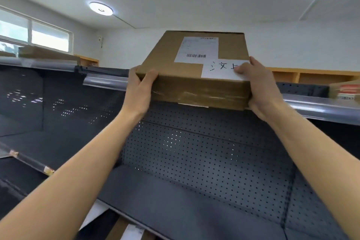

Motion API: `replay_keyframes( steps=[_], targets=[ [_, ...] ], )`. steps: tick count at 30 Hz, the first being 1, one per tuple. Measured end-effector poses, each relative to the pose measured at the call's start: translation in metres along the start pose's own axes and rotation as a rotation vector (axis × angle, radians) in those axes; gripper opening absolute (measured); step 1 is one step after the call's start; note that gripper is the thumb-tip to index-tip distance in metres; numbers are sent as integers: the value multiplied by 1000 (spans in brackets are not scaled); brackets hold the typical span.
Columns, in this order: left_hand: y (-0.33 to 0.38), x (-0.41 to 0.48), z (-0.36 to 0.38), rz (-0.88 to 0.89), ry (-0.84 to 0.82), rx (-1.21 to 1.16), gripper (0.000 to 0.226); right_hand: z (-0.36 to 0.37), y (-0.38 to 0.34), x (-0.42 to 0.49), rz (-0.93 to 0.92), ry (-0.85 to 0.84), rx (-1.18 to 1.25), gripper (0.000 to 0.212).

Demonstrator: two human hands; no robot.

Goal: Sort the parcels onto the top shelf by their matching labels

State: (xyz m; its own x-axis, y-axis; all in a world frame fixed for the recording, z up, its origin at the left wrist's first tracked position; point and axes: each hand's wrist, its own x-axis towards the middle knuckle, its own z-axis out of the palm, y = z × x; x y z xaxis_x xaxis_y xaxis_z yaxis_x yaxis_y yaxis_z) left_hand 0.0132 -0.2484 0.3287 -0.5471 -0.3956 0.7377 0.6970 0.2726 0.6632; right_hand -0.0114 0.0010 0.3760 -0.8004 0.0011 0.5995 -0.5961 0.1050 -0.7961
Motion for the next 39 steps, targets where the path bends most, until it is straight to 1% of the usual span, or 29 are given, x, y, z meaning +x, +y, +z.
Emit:
replay_keyframes(
  steps=[3, 4, 5, 7, 9, 11, 16, 19, 21, 22, 24, 26, 27, 29, 30, 33, 35, 37, 39],
  targets=[
    [-2, 41, 15, -66, -12, -9, 54, 5, -15, 24, 115, -63, 54, 52],
    [-4, 53, 20, -84, -17, -18, 55, 6, -17, 32, 143, -79, 63, 44],
    [-7, 64, 25, -96, -21, -20, 56, 7, -18, 40, 159, -89, 63, 41],
    [-12, 83, 35, -108, -27, -7, 57, 9, -18, 57, 184, -70, 54, 33],
    [-16, 99, 44, -107, -41, 28, 58, 11, -19, 72, 210, -39, 37, 19],
    [-22, 115, 50, -109, -75, 89, 60, 12, -18, 86, 235, -14, 20, 16],
    [-36, 143, 61, -142, -187, 189, 71, 11, -9, 120, 325, -20, -63, 13],
    [-49, 151, 66, -150, -242, 251, 67, 7, 5, 128, 372, -19, -131, 10],
    [-59, 154, 68, -151, -256, 300, 69, 7, 14, 128, 376, -15, -141, 8],
    [-63, 155, 69, -144, -254, 334, 70, 8, 18, 129, 374, -6, -145, 9],
    [-65, 155, 71, -129, -236, 431, 63, 9, 22, 131, 361, 36, -154, 11],
    [-66, 154, 73, -118, -207, 485, 59, 9, 26, 135, 343, 61, -187, 21],
    [-64, 153, 72, -120, -204, 493, 59, 9, 28, 137, 327, 63, -201, 31],
    [-64, 153, 74, -128, -190, 502, 60, 10, 29, 136, 318, 95, -262, 59],
    [-67, 155, 77, -129, -176, 511, 61, 12, 29, 135, 305, 105, -299, 66],
    [-66, 144, 85, -117, -92, 600, 65, 13, 33, 139, 222, 140, -419, 67],
    [-66, 136, 89, -80, -40, 683, 64, 13, 36, 143, 193, 155, -499, 77],
    [-65, 130, 92, -53, -31, 730, 63, 13, 36, 139, 161, 157, -594, 81],
    [-64, 125, 93, -15, -7, 748, 63, 14, 37, 134, 66, 165, -702, 73]
  ],
)
